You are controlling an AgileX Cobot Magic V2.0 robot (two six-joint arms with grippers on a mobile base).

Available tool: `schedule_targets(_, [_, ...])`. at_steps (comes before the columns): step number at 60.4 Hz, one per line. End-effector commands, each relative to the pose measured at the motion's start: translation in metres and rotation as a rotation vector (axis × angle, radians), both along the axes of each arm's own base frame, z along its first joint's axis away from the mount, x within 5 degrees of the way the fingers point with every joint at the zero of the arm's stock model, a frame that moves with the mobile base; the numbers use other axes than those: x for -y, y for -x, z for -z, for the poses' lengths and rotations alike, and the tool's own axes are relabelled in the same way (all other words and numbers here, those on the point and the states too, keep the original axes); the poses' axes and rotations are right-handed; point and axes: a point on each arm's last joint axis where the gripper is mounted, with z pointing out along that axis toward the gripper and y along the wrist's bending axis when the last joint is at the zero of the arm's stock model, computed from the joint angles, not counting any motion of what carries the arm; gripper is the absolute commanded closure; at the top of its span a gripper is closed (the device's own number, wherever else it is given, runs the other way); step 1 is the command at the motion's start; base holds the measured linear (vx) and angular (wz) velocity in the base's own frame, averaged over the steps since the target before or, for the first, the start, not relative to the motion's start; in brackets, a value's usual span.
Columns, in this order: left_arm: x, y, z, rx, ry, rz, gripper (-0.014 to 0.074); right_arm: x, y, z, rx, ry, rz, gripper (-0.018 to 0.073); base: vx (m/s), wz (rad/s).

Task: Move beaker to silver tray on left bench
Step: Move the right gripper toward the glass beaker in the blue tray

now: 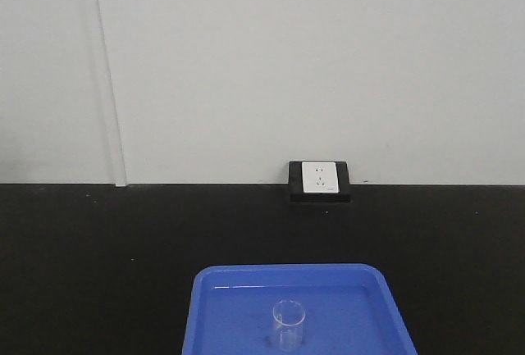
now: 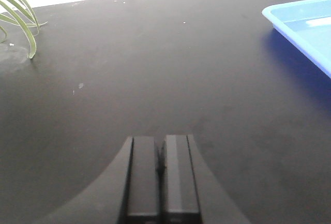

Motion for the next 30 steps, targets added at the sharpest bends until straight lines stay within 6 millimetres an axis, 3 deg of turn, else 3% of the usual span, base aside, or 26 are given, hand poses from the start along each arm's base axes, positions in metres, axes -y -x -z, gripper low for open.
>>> schedule_targets(1, [0.001,-0.002,0.000,0.063,0.007,0.011,0.0595,-0.001,0.001,-0.007,0.098,-0.006,-0.007,0.0571,0.00,0.00])
schedule_targets(12, [0.001,-0.002,0.000,0.063,0.007,0.011,0.0595,-0.002,0.002,-0.023,0.224,-0.023,-0.022,0.0571,0.00,0.00])
schedule_targets(22, [0.001,-0.002,0.000,0.063,0.007,0.011,0.0595,-0.004,0.000,-0.073,0.340,0.018,-0.030,0.0571,0.00,0.00])
schedule_targets(30, [0.001,-0.002,0.000,0.063,0.007,0.011,0.0595,-0.009,-0.030,-0.108,0.280,0.120,-0.033,0.0571,0.00,0.00])
